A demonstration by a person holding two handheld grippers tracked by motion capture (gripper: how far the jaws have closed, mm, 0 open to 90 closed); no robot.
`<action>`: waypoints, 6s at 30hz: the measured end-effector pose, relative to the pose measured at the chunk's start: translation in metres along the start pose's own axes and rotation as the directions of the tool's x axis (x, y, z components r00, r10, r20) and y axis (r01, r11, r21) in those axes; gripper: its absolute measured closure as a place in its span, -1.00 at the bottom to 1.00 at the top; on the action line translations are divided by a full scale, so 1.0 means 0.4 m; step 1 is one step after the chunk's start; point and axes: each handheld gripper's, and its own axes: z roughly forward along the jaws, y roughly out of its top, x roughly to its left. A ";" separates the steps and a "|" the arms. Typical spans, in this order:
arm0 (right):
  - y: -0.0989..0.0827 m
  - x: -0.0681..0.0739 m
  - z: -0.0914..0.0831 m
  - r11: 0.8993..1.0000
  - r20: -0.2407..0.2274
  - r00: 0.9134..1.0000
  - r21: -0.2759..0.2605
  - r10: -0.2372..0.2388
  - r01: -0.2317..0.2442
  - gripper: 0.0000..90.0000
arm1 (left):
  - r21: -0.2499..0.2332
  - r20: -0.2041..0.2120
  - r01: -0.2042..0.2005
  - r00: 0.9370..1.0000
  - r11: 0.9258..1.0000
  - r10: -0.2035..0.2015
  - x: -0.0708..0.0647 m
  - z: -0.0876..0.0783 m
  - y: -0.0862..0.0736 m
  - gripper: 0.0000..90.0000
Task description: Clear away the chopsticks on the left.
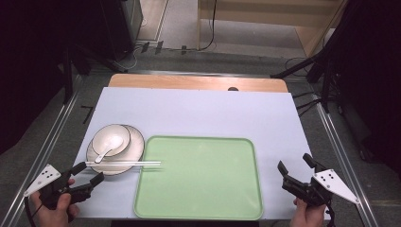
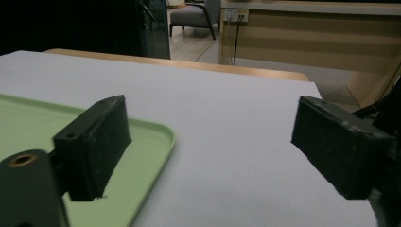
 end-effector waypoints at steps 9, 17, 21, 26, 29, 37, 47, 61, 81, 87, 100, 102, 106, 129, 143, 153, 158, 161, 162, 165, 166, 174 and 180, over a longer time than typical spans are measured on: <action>0.002 0.010 -0.003 1.000 -0.002 1.000 0.003 -0.022 0.022 -0.71 | 0.137 0.114 -0.051 0.993 0.989 0.036 -0.041 0.041 -0.004 0.86; 0.002 0.015 0.002 0.999 -0.006 0.999 0.017 -0.032 0.032 -0.71 | 0.186 0.116 -0.095 0.991 0.978 0.074 -0.121 0.125 0.013 1.00; 0.002 0.022 0.003 0.999 -0.014 0.999 0.016 -0.036 0.036 -0.71 | 0.209 0.107 -0.098 0.991 0.973 0.077 -0.140 0.170 0.024 1.00; 0.000 0.024 0.007 0.999 -0.021 0.999 0.027 -0.037 0.038 -0.71 | 0.230 0.073 -0.092 0.994 0.969 0.077 -0.147 0.212 0.037 1.00; -0.001 0.026 0.008 0.999 -0.026 0.999 0.031 -0.042 0.042 -0.71 | 0.245 0.056 -0.085 0.996 0.966 0.074 -0.147 0.231 0.040 1.00; -0.003 0.031 0.010 0.998 -0.034 0.998 0.040 -0.049 0.050 -0.71 | 0.251 0.041 -0.059 0.998 0.966 0.050 -0.142 0.265 0.061 1.00; -0.005 0.030 0.010 0.998 -0.023 0.998 0.045 -0.053 0.054 -0.71 | 0.253 -0.002 -0.038 0.999 0.967 0.039 -0.141 0.305 0.079 1.00; -0.009 0.035 0.017 0.996 -0.034 0.998 0.063 -0.059 0.061 -0.71 | 0.244 -0.119 -0.034 0.991 0.969 0.064 -0.143 0.349 0.110 1.00; -0.010 0.041 0.023 0.994 -0.059 0.996 0.079 -0.073 0.078 -0.71 | 0.264 0.037 -0.129 0.992 0.956 0.124 -0.088 0.147 0.081 0.80; -0.012 0.041 0.027 0.994 -0.059 0.996 0.085 -0.070 0.075 -0.71 | 0.283 0.039 -0.182 0.983 0.942 0.179 -0.047 0.103 0.089 0.88; -0.015 0.040 0.034 0.993 -0.064 0.996 0.093 -0.063 0.069 -0.71 | 0.317 0.016 -0.171 0.984 0.933 0.175 -0.025 0.108 0.079 0.77; -0.015 0.038 0.035 0.993 -0.065 0.996 0.094 -0.066 0.072 -0.71 | 0.319 0.024 -0.168 0.985 0.933 0.169 -0.026 0.110 0.079 0.76; -0.016 0.038 0.036 0.993 -0.067 0.996 0.096 -0.057 0.063 -0.71 | 0.346 0.032 -0.180 0.983 0.921 0.180 -0.029 0.123 0.071 0.75; -0.017 0.033 0.036 0.994 -0.074 0.996 0.096 -0.052 0.059 -0.71 | 0.367 0.025 -0.203 0.978 0.908 0.208 -0.029 0.136 0.071 0.69; -0.018 0.036 0.038 0.993 -0.080 0.996 0.101 -0.048 0.056 -0.71 | 0.389 0.087 -0.308 0.950 0.868 0.298 -0.045 0.180 0.065 0.89; -0.017 0.030 0.034 0.994 -0.075 0.996 0.094 -0.043 0.050 -0.71 | 0.301 0.116 -0.281 0.959 0.911 0.257 -0.092 0.128 0.093 0.90; -0.017 0.027 0.034 0.994 -0.075 0.996 0.094 -0.046 0.053 -0.71 | 0.295 0.143 -0.289 0.956 0.911 0.257 -0.149 0.137 0.101 0.90; -0.017 0.027 0.032 0.994 -0.074 0.996 0.092 -0.045 0.052 -0.71 | 0.311 0.157 -0.271 0.960 0.911 0.232 -0.182 0.161 0.091 0.90; -0.017 0.027 0.031 0.995 -0.074 0.996 0.091 -0.044 0.051 -0.71 | 0.315 0.163 -0.262 0.962 0.912 0.220 -0.192 0.171 0.087 0.90; -0.016 0.026 0.032 0.995 -0.072 0.996 0.090 -0.047 0.054 -0.71 | 0.328 0.173 -0.220 0.970 0.919 0.171 -0.222 0.200 0.072 0.90; -0.017 0.027 0.032 0.994 -0.074 0.996 0.092 -0.045 0.051 -0.71 | 0.332 0.179 -0.206 0.972 0.921 0.153 -0.230 0.209 0.066 0.90; -0.016 0.028 0.033 0.994 -0.075 0.996 0.089 -0.052 0.059 -0.71 | 0.391 0.180 -0.154 0.980 0.907 0.088 -0.279 0.284 0.017 0.90; -0.016 0.029 0.032 0.994 -0.076 0.996 0.090 -0.049 0.056 -0.71 | 0.412 0.168 -0.151 0.982 0.898 0.087 -0.286 0.308 -0.003 0.89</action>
